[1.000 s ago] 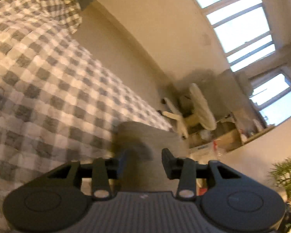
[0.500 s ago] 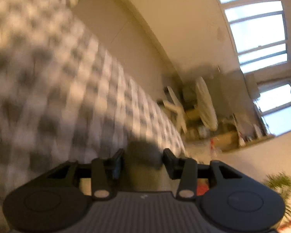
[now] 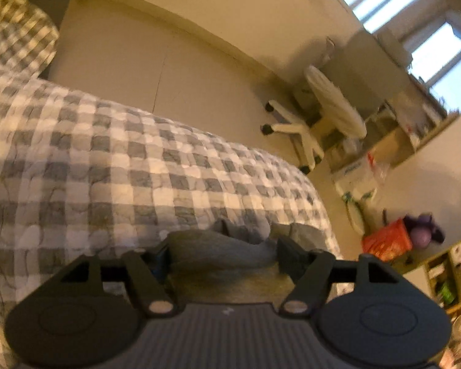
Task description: Fold clothes
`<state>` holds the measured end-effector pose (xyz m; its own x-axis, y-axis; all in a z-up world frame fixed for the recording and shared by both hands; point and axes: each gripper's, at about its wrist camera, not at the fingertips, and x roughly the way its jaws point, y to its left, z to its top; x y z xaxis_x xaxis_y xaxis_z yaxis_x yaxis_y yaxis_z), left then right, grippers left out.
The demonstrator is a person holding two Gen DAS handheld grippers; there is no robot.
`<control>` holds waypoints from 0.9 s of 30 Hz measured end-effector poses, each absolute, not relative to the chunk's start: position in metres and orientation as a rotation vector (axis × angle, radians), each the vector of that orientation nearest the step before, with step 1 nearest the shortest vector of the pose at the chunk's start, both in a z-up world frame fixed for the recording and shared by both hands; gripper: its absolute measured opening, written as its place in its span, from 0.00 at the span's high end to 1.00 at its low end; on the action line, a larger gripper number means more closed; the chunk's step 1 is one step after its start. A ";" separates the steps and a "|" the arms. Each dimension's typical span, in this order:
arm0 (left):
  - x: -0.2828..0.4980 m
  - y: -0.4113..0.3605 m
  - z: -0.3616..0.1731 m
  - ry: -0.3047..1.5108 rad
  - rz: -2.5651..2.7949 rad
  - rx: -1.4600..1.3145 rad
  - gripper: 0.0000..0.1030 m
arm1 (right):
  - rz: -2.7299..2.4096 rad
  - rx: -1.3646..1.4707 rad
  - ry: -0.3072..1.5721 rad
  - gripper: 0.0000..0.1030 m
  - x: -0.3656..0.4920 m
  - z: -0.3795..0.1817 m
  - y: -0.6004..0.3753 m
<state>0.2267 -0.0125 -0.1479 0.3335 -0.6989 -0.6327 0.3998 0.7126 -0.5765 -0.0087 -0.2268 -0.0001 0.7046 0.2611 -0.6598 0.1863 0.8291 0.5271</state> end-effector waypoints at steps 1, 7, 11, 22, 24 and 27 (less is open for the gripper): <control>0.228 -0.014 -0.147 0.994 -0.735 -0.327 0.32 | 0.013 0.652 0.811 0.28 -0.014 -0.002 -0.232; 0.228 -0.023 -0.147 0.977 -0.692 -0.300 0.61 | 0.031 0.882 0.858 0.28 -0.033 -0.029 -0.228; 0.217 -0.016 -0.147 0.979 -0.638 -0.361 0.83 | 0.007 0.940 0.804 0.29 -0.032 -0.045 -0.223; 0.163 0.031 -0.111 0.928 -0.489 -0.487 0.86 | 0.090 0.957 0.705 0.75 -0.042 -0.017 -0.246; 0.143 0.049 -0.105 0.908 -0.449 -0.516 0.86 | 0.126 0.937 0.727 0.75 -0.037 -0.006 -0.251; 0.106 0.075 -0.097 0.878 -0.364 -0.584 0.86 | 0.194 0.859 0.785 0.76 -0.021 0.007 -0.249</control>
